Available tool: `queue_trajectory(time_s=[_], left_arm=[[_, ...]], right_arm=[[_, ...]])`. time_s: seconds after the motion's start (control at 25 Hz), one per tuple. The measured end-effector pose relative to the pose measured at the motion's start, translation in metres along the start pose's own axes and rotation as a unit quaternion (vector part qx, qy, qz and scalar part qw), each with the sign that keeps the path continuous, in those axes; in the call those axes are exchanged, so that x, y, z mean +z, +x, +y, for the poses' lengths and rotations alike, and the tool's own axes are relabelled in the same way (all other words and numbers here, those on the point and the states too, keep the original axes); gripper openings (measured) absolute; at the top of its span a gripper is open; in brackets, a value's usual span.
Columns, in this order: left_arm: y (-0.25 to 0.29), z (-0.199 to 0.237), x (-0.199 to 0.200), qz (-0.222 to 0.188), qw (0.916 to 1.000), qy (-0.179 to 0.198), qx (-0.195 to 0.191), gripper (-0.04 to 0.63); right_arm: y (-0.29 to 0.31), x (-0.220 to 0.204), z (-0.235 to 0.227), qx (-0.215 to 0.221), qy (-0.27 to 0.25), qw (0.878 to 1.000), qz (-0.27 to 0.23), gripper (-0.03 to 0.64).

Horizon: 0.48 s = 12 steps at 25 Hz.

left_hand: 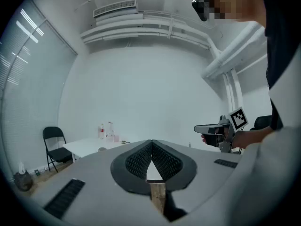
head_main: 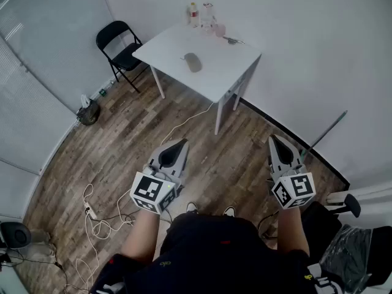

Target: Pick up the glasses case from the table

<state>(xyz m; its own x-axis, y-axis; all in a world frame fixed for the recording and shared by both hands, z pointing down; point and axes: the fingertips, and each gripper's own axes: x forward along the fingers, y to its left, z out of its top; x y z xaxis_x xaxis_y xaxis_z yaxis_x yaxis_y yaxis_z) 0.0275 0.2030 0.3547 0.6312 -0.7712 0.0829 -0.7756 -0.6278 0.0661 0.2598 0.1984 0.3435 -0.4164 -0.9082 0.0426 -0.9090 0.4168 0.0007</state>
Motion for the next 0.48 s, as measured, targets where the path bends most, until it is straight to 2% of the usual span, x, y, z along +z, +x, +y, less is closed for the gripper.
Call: queue_trajectory(time_s=[0.48], left_arm=[[0.0008, -0.0020, -0.0003, 0.001, 1.0000, 0.004, -0.003, 0.020]], right_arm=[[-0.0005, -0.0079, 0.0012, -0.001, 0.004, 1.000, 0.006, 0.021]])
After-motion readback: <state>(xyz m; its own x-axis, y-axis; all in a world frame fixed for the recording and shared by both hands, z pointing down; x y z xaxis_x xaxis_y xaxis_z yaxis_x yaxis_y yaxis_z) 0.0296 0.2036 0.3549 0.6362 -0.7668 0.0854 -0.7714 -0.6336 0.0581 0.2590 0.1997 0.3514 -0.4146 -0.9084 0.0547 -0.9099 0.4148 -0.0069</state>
